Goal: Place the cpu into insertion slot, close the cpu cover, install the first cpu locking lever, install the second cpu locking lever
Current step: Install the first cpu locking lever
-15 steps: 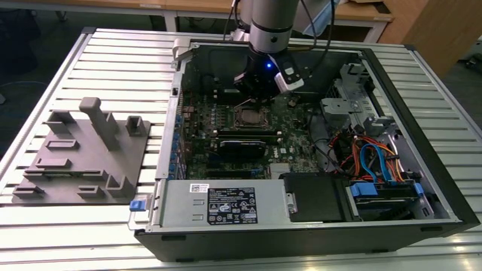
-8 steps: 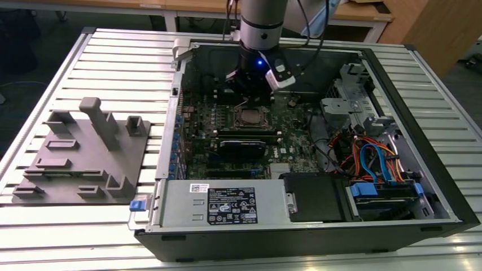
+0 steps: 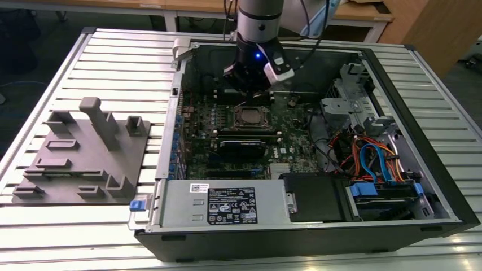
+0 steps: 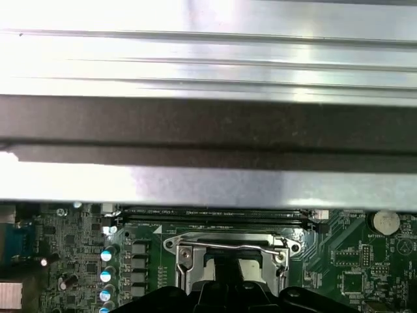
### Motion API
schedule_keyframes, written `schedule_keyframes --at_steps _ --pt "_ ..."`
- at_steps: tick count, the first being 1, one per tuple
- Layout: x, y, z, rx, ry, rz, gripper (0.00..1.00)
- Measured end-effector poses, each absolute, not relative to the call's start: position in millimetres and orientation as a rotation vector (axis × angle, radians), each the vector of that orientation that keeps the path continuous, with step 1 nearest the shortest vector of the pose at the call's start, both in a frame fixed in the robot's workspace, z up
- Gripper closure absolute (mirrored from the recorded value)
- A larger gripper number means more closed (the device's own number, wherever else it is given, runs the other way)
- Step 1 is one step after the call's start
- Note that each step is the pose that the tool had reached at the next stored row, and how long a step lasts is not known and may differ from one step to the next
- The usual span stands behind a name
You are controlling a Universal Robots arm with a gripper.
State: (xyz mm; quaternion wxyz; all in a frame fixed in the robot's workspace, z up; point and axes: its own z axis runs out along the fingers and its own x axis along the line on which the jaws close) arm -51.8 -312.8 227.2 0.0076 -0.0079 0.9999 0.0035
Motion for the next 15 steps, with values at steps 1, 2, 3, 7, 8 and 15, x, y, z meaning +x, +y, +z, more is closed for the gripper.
schedule_keyframes --at_steps 1,2,3,7,8,15 --pt "-51.9 -311.7 227.3 -0.025 3.126 0.011 0.89" --pt "-51.8 -310.5 227.3 -0.025 3.126 0.011 0.89" --pt "-51.9 -309.1 227.3 -0.025 3.126 0.011 0.89" --pt "-51.9 -304.9 227.3 -0.025 3.126 0.011 0.89" --pt "-51.9 -304.0 227.3 -0.025 3.126 0.011 0.89" --pt "-50.6 -300.4 227.1 -0.025 3.126 0.013 0.89"
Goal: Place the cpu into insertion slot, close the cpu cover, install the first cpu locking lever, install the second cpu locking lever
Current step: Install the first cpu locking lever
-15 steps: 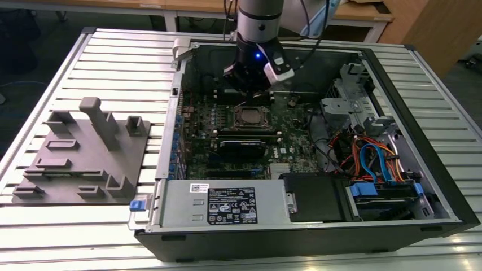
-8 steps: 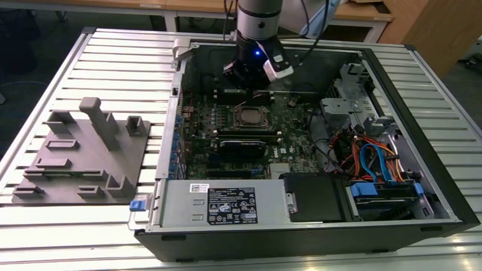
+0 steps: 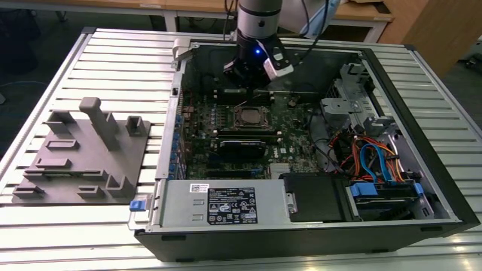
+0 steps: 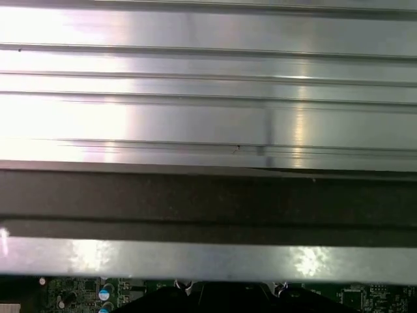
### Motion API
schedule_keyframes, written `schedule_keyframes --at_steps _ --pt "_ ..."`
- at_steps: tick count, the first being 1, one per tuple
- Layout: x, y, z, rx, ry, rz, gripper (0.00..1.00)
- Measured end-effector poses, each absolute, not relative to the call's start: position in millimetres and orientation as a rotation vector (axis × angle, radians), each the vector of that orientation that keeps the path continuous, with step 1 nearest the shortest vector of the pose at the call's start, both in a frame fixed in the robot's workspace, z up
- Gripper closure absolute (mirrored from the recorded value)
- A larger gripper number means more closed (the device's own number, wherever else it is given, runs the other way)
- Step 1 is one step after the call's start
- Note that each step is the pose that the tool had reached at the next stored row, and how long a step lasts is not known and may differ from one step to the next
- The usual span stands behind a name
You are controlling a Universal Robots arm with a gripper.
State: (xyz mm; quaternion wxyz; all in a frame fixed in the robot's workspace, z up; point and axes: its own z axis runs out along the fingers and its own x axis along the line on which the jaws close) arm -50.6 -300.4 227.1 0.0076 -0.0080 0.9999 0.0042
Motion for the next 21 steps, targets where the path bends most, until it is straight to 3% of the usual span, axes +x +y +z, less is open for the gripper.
schedule_keyframes --at_steps 21 --pt "-38.7 -299.0 217.7 -0.025 3.126 0.014 0.89"
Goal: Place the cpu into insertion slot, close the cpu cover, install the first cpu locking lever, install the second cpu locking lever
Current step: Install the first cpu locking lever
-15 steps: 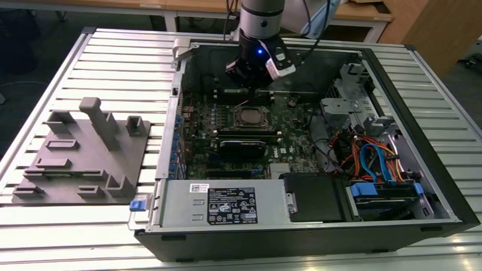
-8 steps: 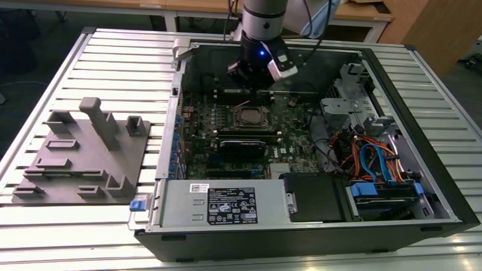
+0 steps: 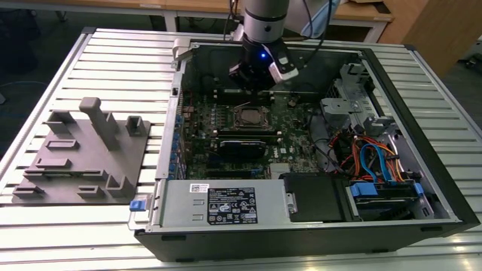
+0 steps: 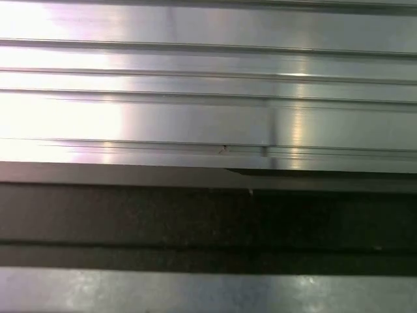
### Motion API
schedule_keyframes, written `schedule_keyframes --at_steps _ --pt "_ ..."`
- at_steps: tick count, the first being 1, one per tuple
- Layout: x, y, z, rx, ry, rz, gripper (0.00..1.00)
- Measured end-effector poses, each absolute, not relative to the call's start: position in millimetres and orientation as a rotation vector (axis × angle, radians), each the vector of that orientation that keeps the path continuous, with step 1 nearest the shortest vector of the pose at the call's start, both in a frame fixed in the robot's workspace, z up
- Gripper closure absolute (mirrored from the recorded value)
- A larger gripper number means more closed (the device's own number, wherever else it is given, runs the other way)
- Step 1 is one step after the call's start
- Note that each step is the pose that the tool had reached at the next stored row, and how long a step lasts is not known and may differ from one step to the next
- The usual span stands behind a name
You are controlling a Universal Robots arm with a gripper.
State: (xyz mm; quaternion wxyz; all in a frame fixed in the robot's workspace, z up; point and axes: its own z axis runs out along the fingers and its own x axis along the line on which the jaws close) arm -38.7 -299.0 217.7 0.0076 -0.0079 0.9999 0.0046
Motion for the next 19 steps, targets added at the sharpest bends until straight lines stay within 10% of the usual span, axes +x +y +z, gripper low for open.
schedule_keyframes --at_steps 19 --pt "-33.2 -295.2 209.6 -0.025 3.126 0.021 0.89"
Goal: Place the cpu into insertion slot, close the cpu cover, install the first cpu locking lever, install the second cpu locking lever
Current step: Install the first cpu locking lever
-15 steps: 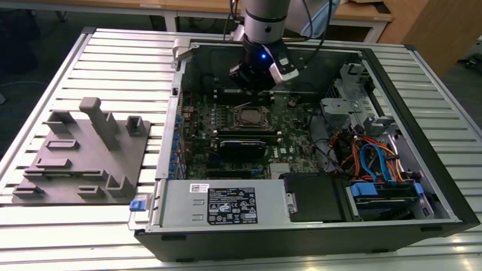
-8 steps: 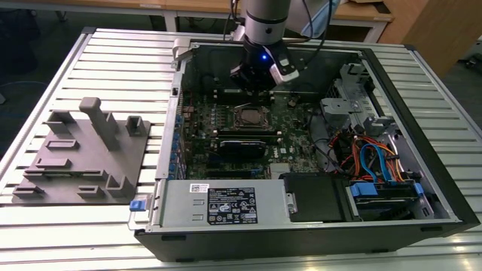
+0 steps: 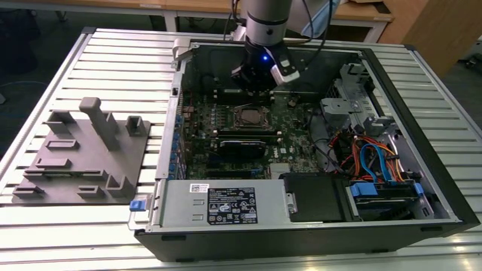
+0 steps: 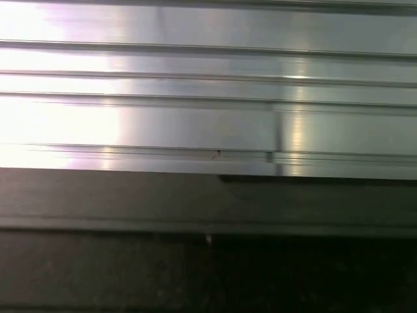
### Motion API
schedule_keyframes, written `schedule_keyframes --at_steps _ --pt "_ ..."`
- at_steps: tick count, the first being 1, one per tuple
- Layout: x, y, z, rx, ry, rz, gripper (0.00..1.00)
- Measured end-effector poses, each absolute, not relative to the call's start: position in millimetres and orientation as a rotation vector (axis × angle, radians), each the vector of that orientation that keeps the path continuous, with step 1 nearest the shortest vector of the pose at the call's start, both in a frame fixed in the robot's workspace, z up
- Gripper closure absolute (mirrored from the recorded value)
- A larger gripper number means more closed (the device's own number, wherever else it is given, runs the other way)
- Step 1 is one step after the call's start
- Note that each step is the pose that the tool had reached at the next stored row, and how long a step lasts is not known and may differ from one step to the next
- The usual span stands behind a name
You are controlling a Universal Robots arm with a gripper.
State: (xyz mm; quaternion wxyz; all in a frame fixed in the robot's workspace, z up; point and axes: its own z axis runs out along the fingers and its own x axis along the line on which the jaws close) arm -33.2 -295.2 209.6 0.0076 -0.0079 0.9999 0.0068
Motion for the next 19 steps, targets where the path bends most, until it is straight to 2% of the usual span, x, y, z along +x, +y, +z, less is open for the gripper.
schedule_keyframes --at_steps 19 --pt "-26.8 -293.0 202.7 -0.025 3.126 0.029 0.89"
